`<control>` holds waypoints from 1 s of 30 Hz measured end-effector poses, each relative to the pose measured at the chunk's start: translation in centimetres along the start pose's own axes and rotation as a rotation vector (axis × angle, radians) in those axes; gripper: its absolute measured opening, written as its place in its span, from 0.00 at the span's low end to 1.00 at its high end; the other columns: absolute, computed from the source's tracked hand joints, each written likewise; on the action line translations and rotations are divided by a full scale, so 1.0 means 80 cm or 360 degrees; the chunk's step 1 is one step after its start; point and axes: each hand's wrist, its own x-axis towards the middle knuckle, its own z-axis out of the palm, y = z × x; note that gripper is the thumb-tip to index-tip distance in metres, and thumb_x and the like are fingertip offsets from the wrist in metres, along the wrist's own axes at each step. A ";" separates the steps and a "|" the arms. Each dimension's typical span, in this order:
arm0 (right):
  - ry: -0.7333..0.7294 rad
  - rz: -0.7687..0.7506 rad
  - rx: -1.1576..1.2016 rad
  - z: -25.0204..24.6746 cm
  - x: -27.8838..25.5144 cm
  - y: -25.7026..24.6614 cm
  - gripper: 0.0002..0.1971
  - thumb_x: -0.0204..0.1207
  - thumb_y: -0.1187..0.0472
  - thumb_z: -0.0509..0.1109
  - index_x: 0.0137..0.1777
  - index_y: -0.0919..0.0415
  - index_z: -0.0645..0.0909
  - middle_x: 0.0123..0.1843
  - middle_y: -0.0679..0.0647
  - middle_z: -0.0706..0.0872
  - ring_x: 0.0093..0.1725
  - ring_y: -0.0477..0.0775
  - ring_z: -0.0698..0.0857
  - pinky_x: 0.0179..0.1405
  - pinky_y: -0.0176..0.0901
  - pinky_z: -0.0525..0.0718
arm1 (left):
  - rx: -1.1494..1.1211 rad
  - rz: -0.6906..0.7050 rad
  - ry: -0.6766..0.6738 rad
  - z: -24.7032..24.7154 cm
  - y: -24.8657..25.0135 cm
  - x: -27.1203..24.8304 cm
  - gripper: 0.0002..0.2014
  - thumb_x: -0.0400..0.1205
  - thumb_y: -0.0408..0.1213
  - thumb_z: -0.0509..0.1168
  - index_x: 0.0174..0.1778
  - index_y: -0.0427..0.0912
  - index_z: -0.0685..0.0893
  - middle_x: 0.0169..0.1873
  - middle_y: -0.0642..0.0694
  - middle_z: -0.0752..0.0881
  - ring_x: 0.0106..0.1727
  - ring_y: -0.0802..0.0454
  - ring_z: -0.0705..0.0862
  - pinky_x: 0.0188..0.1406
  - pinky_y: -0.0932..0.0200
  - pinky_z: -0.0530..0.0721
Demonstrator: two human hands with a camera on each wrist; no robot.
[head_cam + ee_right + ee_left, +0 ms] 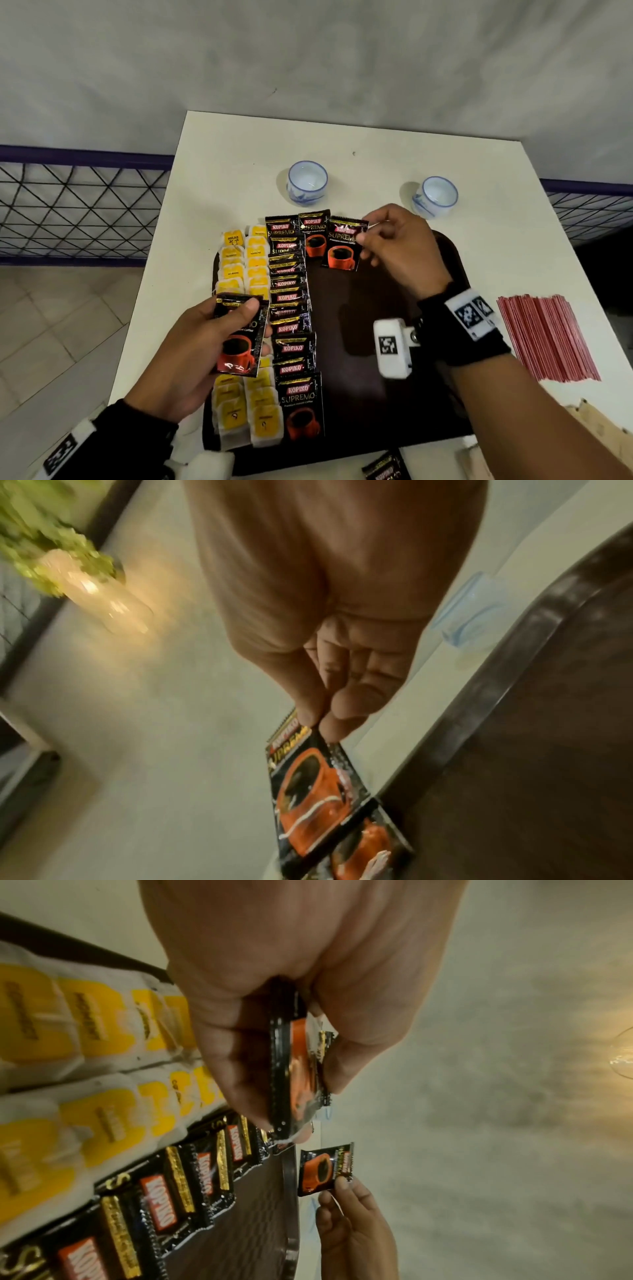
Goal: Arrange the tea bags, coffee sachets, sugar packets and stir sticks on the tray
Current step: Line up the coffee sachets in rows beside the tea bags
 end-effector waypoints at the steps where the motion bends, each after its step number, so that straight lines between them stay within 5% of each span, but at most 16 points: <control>1: -0.0022 0.0029 -0.0091 0.001 0.013 0.006 0.11 0.76 0.73 0.74 0.45 0.57 0.80 0.30 0.56 0.86 0.27 0.52 0.86 0.24 0.42 0.80 | 0.0002 -0.0011 0.0005 -0.003 -0.001 0.000 0.10 0.82 0.35 0.68 0.57 0.37 0.88 0.42 0.32 0.90 0.33 0.41 0.89 0.28 0.53 0.87; 10: -0.0150 0.0190 -0.0328 0.028 0.053 0.022 0.05 0.77 0.72 0.72 0.47 0.63 0.83 0.28 0.59 0.86 0.26 0.54 0.87 0.24 0.42 0.82 | -0.0040 -0.0116 0.0040 -0.031 -0.009 -0.003 0.13 0.82 0.28 0.65 0.61 0.34 0.85 0.43 0.29 0.90 0.35 0.36 0.89 0.30 0.51 0.89; 21: -0.0094 0.0263 -0.0361 0.040 0.053 0.018 0.08 0.77 0.70 0.73 0.43 0.57 0.80 0.28 0.58 0.87 0.24 0.52 0.87 0.22 0.41 0.83 | 0.0007 -0.0123 0.0040 -0.026 -0.011 -0.009 0.13 0.81 0.30 0.66 0.60 0.35 0.86 0.42 0.29 0.91 0.34 0.37 0.89 0.27 0.52 0.88; 30: -0.0046 0.0265 -0.0406 0.049 0.055 0.017 0.05 0.77 0.68 0.73 0.49 0.59 0.82 0.31 0.62 0.88 0.26 0.55 0.89 0.23 0.43 0.86 | 0.0051 -0.0093 0.0039 -0.026 -0.009 -0.009 0.18 0.75 0.36 0.69 0.62 0.38 0.87 0.43 0.30 0.91 0.36 0.36 0.89 0.32 0.51 0.87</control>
